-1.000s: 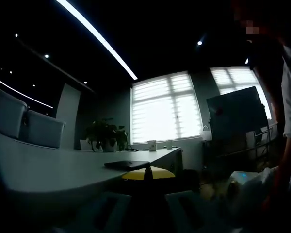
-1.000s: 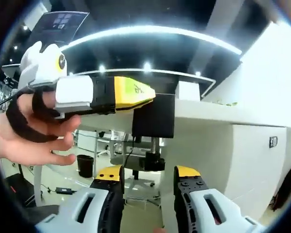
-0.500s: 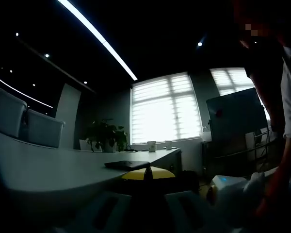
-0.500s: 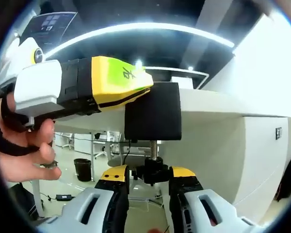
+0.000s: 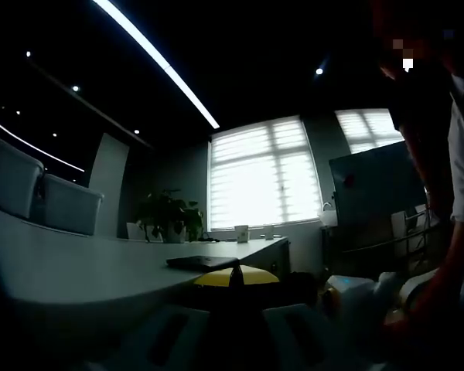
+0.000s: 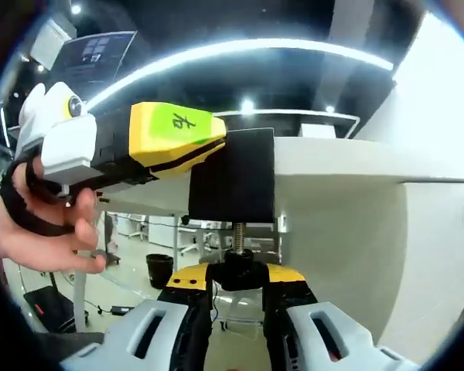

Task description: Clamp the fixed fixture on the desktop, loosen the retaining clip, secure it to the edge of the desk, and tighten the retaining clip.

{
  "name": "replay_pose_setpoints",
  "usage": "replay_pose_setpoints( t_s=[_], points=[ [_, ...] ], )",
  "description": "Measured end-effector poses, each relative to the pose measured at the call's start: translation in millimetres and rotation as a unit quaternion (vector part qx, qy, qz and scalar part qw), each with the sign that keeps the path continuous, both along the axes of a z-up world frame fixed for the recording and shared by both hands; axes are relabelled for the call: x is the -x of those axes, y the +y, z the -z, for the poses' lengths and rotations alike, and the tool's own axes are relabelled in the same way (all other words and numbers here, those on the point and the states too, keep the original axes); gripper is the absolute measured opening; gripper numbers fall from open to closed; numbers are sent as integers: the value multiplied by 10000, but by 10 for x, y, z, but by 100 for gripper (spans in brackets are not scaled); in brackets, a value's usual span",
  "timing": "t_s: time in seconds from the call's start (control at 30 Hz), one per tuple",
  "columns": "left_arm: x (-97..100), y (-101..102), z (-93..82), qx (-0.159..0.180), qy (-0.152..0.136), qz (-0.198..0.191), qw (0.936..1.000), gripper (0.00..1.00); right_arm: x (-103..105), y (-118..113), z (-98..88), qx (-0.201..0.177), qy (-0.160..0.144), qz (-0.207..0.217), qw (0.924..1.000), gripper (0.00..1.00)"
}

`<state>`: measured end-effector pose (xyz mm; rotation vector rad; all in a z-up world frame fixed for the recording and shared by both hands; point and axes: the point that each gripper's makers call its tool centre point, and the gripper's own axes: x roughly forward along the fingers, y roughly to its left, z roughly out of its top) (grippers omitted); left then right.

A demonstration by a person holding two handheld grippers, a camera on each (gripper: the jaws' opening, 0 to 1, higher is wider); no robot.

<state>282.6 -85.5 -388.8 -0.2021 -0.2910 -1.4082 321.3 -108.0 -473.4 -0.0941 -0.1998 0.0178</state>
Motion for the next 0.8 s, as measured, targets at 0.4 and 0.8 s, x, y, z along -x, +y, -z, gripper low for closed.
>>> replay_pose_setpoints(
  t_s=[0.4,0.8],
  points=[
    [-2,-5,-7,22,27,10,10000,1,-76,65,18,192,95,-900,9957,24],
    [1,-11,-4,23,9,3,10000,1,127,23,198,-366,222,369,9984,42]
  ],
)
